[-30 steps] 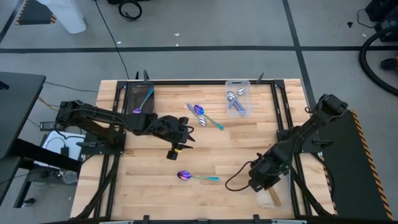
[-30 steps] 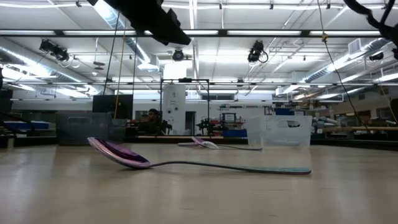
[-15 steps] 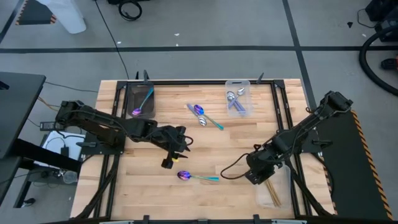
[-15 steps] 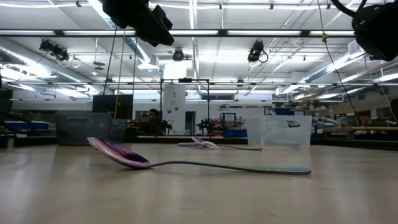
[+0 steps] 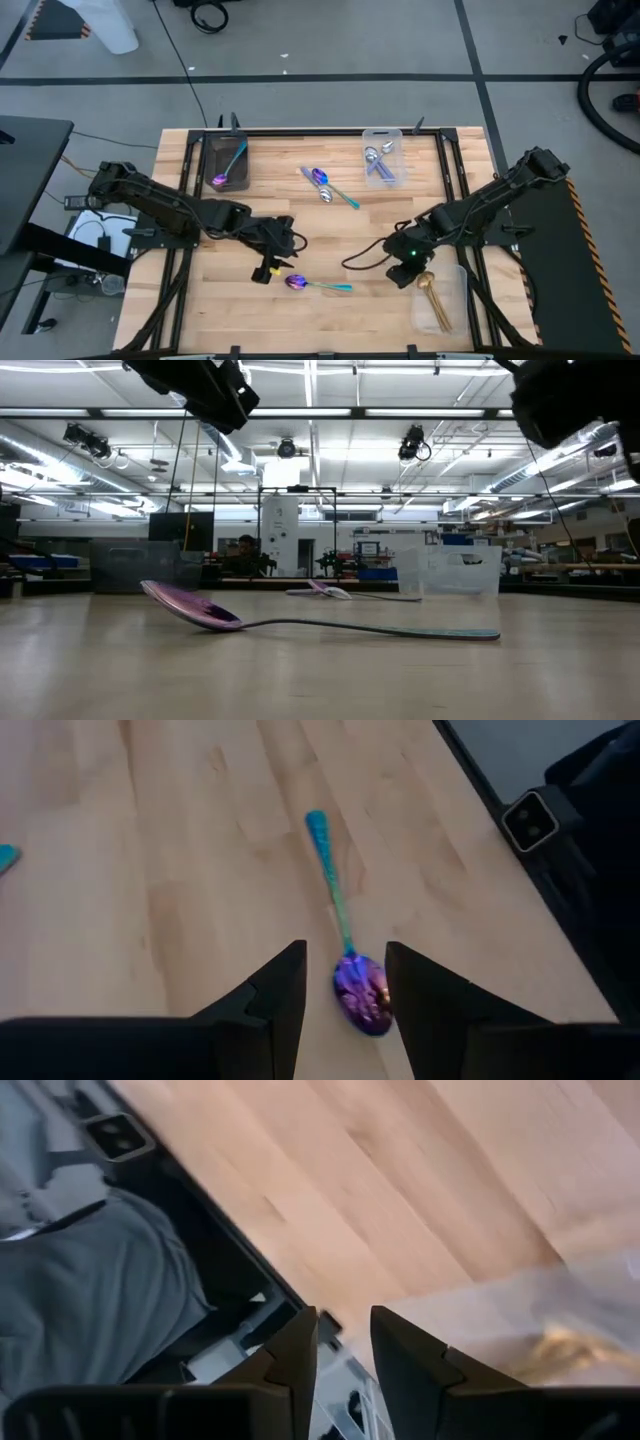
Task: Sort silverware by color (type)
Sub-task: Put the blue spoon into the black bin
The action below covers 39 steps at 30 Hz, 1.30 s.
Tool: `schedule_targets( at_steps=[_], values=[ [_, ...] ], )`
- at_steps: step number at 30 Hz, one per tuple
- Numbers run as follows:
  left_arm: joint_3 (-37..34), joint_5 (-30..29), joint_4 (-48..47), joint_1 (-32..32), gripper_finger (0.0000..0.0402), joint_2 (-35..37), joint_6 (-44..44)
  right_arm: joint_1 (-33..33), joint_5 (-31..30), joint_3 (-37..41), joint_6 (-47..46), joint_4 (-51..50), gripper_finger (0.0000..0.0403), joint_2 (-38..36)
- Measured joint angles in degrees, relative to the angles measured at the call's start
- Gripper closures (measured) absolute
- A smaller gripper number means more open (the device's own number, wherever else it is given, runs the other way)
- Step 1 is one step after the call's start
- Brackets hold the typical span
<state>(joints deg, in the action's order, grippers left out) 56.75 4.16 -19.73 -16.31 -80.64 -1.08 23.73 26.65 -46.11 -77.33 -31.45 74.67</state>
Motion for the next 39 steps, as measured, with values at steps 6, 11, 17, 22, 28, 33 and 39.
schedule_targets(
  at_steps=[6,11,17,22,28,33,39],
  values=[
    [0.0,0.0,-0.1,-2.4,0.0255,0.0,-1.6,-3.4,0.0,0.0,6.5,4.6,0.0297,0.0],
    [0.0,-4.0,2.0,-4.4,0.0255,0.0,-1.5,-6.7,-1.3,-2.0,13.8,4.3,0.0297,0.0],
    [-5.0,-9.2,15.6,-6.4,0.0255,0.0,0.2,-10.5,-8.7,-7.9,26.3,0.5,0.0301,0.0],
    [-8.9,-9.6,20.0,-6.5,0.0255,0.0,-1.9,-13.9,-17.0,-13.4,33.9,-4.8,0.0303,0.0],
    [-14.5,-12.0,28.4,-7.5,0.0255,0.0,-4.2,-17.3,-25.1,-19.2,40.7,-8.3,0.0303,0.0],
    [-18.2,-15.1,30.7,-8.4,0.0255,0.0,-7.7,-19.7,-29.9,-22.8,45.5,-8.3,0.0303,0.0],
    [-21.2,-15.5,33.8,-9.9,0.0255,0.0,-12.1,-23.6,-33.0,-25.1,50.8,-7.4,0.0303,0.0]
  ],
)
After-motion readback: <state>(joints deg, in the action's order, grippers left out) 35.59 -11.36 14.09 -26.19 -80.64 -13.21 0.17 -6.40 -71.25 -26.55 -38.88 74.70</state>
